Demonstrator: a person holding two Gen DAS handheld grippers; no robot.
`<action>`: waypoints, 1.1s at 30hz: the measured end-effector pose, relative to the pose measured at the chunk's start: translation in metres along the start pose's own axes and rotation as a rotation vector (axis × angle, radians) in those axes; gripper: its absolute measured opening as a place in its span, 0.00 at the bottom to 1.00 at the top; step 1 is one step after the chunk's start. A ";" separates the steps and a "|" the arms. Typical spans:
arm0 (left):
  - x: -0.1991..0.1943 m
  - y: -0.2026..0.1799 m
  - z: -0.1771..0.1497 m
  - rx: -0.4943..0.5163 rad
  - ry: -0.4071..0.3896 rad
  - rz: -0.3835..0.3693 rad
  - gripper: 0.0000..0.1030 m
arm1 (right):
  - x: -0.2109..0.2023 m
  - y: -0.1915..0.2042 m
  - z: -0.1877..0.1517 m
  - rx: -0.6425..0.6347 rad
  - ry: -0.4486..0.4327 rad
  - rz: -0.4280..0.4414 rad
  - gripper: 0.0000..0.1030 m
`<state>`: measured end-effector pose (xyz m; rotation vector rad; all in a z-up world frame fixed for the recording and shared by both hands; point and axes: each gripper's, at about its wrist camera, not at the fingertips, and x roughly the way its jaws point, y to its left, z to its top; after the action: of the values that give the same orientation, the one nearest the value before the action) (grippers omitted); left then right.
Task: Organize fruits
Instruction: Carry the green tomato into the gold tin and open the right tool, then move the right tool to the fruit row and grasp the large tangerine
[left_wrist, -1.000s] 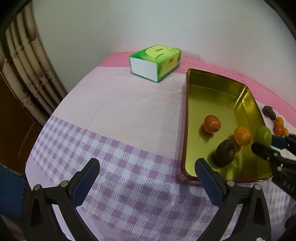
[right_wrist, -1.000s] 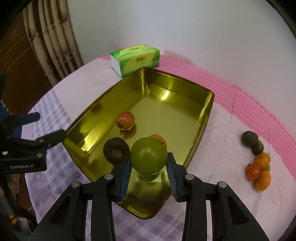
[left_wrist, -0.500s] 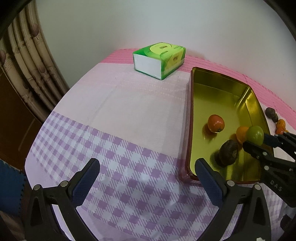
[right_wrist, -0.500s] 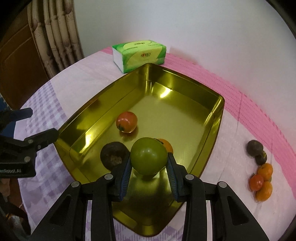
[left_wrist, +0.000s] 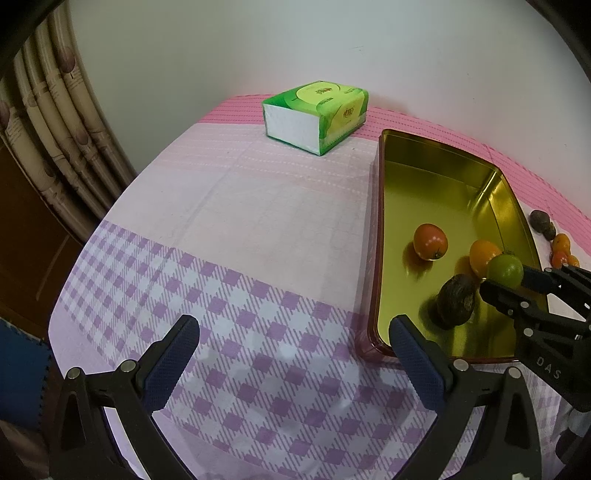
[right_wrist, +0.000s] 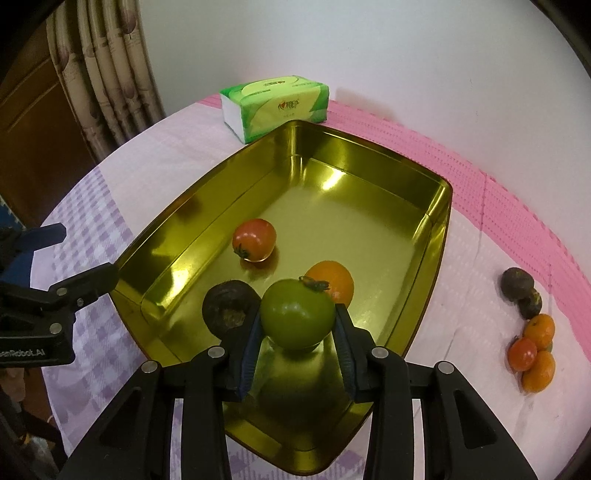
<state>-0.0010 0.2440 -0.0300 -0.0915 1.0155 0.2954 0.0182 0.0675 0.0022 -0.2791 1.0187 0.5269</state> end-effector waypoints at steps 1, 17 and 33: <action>0.000 0.000 0.000 0.000 0.000 0.001 0.99 | 0.000 0.000 0.000 -0.001 -0.001 0.000 0.38; -0.002 0.000 0.001 0.008 -0.006 0.007 0.99 | -0.057 -0.047 -0.015 0.124 -0.144 -0.062 0.40; -0.003 0.008 0.003 -0.007 -0.048 0.050 0.99 | -0.078 -0.191 -0.084 0.420 -0.109 -0.276 0.40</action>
<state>-0.0022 0.2519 -0.0248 -0.0653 0.9697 0.3457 0.0274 -0.1544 0.0232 -0.0141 0.9410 0.0712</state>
